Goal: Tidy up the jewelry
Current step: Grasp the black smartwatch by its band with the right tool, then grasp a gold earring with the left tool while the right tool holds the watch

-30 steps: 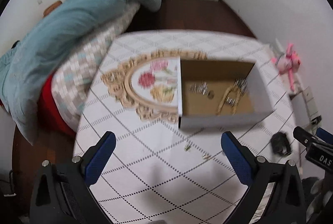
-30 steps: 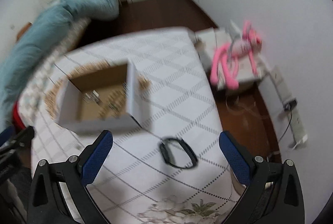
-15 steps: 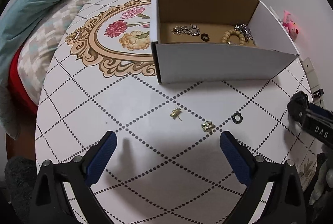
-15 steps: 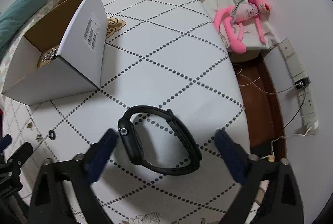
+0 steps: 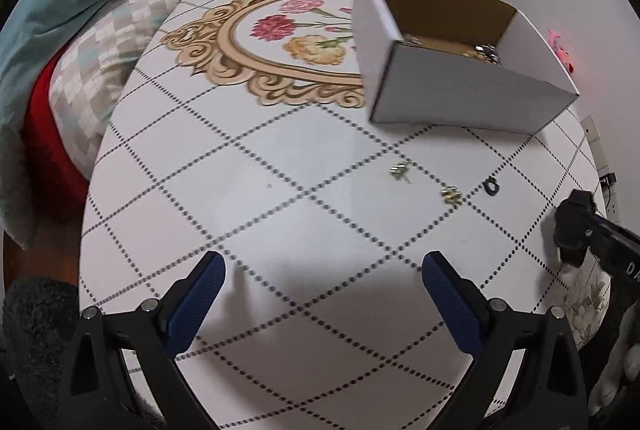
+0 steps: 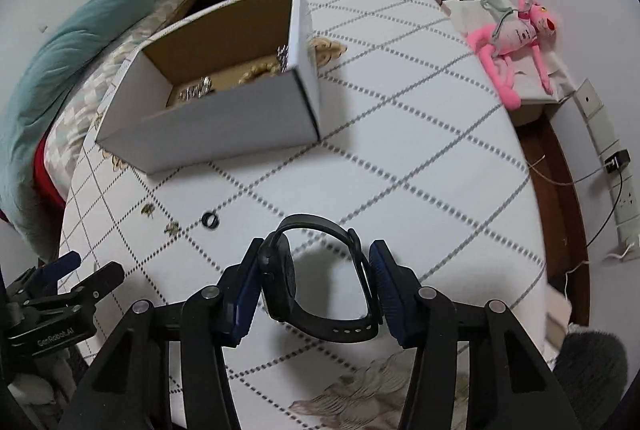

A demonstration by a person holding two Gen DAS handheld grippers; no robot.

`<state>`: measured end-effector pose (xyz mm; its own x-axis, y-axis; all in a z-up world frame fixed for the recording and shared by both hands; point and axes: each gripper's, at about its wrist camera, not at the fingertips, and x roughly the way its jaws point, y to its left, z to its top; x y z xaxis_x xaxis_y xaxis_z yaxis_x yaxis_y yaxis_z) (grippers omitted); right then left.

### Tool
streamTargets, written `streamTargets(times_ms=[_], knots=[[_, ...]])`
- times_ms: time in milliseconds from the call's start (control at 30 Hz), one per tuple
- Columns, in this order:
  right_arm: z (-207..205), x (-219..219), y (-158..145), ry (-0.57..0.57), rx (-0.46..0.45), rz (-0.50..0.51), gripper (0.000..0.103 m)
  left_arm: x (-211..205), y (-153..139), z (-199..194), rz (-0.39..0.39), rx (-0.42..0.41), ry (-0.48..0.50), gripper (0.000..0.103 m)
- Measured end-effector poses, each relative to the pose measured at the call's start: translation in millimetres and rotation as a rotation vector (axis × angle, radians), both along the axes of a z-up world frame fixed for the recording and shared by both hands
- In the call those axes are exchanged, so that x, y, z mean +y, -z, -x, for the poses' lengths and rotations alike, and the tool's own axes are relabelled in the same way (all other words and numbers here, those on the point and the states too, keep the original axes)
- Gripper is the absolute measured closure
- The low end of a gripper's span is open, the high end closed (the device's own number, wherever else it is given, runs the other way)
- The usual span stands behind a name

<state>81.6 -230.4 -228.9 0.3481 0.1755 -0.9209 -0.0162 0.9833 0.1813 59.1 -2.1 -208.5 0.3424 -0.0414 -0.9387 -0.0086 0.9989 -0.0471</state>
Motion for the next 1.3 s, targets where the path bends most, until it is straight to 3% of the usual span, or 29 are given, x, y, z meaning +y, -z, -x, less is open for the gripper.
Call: streamTargets(times_ms=[67, 167, 233, 367, 433, 567, 700, 1133, 1300], knots=[[3.7, 0.8, 1.7, 0.014, -0.008, 0.013, 0.049, -10.9, -1.6, -1.0, 0.008, -0.019, 0.025, 0.015], [3.2, -2.8, 4.5, 0.035, -0.007, 0.017, 0.050, -31.7, -2.7, -2.5, 0.008, -0.043, 0.070, 0.019], [3.6, -6.0, 5.9, 0.048, -0.005, 0.020, 0.050, -44.0, -3.4, -5.2, 0.008, -0.061, 0.100, 0.029], [3.7, -14.5, 9.3, 0.072, -0.001, 0.015, 0.051, -62.8, -0.7, -11.9, -0.021, -0.074, 0.138, 0.035], [3.7, -16.9, 10.0, 0.079, -0.001, 0.012, 0.051, -67.1, 3.4, -19.0, -0.040, -0.071, 0.153, 0.051], [2.5, -18.4, 9.8, 0.080, -0.002, 0.013, 0.051, -71.2, 4.8, -27.0, -0.040, -0.082, 0.160, 0.066], [2.3, -18.3, 9.8, 0.080, -0.001, 0.013, 0.051, -72.8, 3.8, -29.7, -0.039, -0.089, 0.163, 0.093], [2.3, -21.6, 4.6, 0.093, -0.012, -0.014, 0.052, -69.1, -2.0, -27.2, 0.002, -0.091, 0.147, 0.095], [0.9, -24.4, -15.6, 0.091, -0.042, -0.060, 0.053, -65.0, -31.8, -25.9, 0.075, -0.114, 0.149, 0.095]])
